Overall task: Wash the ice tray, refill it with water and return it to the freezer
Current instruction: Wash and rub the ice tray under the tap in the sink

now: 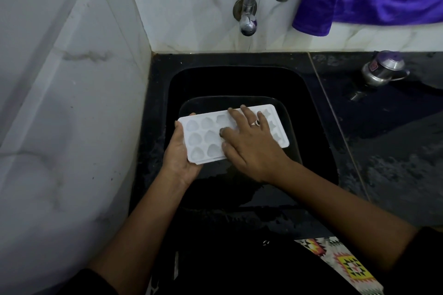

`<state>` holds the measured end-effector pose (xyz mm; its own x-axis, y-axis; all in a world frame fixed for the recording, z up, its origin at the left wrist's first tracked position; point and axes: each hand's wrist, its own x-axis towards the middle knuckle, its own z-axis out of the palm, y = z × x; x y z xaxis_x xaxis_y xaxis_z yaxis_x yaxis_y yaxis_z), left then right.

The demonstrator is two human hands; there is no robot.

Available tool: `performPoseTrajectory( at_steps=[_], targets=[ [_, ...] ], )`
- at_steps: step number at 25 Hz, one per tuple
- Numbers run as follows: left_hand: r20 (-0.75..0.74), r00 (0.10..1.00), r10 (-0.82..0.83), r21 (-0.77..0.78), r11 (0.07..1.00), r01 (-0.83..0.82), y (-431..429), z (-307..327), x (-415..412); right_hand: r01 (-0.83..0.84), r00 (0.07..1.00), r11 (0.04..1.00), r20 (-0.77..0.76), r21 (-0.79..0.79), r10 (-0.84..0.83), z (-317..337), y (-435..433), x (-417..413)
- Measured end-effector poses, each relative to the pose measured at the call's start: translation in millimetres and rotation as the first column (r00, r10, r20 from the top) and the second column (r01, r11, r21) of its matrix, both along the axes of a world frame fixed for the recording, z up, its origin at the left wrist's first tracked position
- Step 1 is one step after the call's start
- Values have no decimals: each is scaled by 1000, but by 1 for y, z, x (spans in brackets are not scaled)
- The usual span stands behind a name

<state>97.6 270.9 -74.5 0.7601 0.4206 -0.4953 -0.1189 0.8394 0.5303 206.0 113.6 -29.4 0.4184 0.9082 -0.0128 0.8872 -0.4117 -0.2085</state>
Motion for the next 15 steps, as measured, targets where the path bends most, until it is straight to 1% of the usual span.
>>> performPoseTrajectory(
  at_steps=[2, 5, 9, 11, 13, 15],
  targets=[
    [-17, 1000, 3, 26, 1000, -3, 4, 1, -2, -23, 1000, 1000, -1, -3, 23, -3, -6, 3],
    [-5, 1000, -19, 22, 1000, 19, -5, 2, 0, 59, 998, 998, -39, 19, -58, 3, 2, 6],
    [11, 999, -31, -30, 999, 31, 7, -4, -1, -24, 1000, 1000, 1, -2, 24, -3, -4, -1],
    [21, 998, -56, -31, 998, 57, 5, -4, 1, 26, 999, 999, -20, 19, -26, 2, -2, 6],
    [19, 999, -48, -21, 999, 49, -2, -2, 3, 67, 997, 997, -34, 38, -66, 5, 4, 5],
    [25, 999, -30, -23, 999, 31, 3, -2, 1, 8, 1000, 1000, -5, 24, -8, 0, 3, -1]
  ],
)
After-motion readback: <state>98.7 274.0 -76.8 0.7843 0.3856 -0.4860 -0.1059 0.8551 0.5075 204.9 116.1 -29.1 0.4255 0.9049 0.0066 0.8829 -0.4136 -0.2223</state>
